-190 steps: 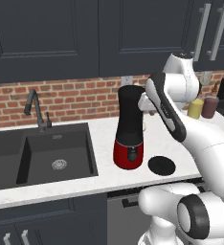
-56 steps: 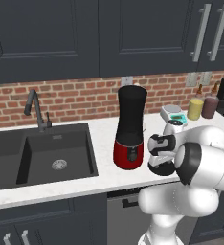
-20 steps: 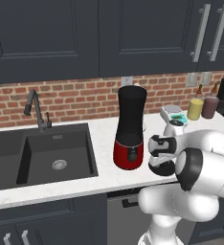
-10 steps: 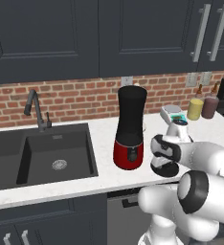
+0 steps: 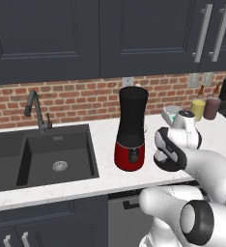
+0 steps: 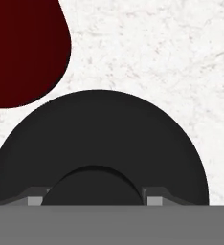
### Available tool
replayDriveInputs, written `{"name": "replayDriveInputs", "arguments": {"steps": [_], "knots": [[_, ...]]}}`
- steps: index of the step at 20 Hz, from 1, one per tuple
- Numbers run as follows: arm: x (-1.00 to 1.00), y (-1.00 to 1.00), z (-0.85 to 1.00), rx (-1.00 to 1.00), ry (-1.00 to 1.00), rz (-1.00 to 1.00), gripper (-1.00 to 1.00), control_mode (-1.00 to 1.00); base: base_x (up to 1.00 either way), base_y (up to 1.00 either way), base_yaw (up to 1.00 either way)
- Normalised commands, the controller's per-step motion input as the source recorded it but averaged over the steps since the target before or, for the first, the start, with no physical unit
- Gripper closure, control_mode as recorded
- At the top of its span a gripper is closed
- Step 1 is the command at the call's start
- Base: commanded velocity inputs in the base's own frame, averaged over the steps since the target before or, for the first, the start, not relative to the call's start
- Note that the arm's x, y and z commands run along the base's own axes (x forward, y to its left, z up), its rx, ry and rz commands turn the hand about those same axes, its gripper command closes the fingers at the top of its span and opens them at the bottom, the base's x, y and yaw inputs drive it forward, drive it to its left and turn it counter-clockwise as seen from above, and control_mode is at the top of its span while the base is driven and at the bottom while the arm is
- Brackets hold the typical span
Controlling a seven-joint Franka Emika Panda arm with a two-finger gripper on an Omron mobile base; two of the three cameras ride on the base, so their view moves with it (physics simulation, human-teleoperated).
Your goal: Close the lid blender by securely placing the lid on top.
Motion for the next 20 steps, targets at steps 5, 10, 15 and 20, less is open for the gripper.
{"name": "replayDriveInputs", "arguments": {"steps": [5, 10, 15, 20], "knots": [[-0.03, 0.00, 0.77, 0.00, -0.04, 0.00, 1.00, -1.00, 0.00, 0.00, 0.00], [0.00, 0.00, 0.82, 0.00, -0.06, 0.00, 1.00, -1.00, 0.00, 0.00, 0.00], [0.00, 0.00, 0.84, 0.00, -0.02, 0.00, 1.00, -1.00, 0.00, 0.00, 0.00], [0.00, 0.09, 0.84, 0.00, 0.00, -0.01, 1.00, -1.00, 0.00, 0.00, 0.00]]}}
